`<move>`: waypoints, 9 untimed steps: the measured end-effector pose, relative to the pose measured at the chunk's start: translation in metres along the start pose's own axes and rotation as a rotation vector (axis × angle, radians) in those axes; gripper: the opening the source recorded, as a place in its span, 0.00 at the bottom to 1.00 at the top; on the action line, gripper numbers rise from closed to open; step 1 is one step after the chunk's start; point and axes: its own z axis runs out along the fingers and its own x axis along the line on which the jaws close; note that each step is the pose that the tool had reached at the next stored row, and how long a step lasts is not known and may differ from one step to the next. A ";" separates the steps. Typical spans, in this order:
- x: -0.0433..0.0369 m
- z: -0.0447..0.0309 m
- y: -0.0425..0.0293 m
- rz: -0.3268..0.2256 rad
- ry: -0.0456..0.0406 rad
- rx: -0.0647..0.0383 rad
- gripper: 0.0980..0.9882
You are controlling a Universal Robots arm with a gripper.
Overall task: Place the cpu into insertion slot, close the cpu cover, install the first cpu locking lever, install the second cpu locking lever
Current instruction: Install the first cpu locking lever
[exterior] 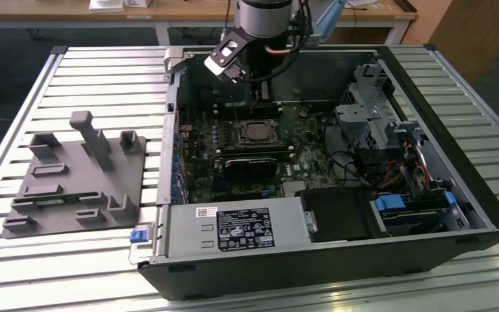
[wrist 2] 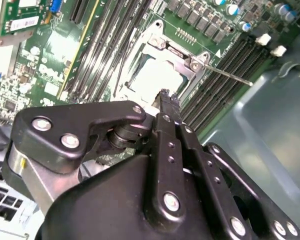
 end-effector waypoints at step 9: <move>0.0000 -0.0023 0.0001 -0.117 0.0029 0.002 0.01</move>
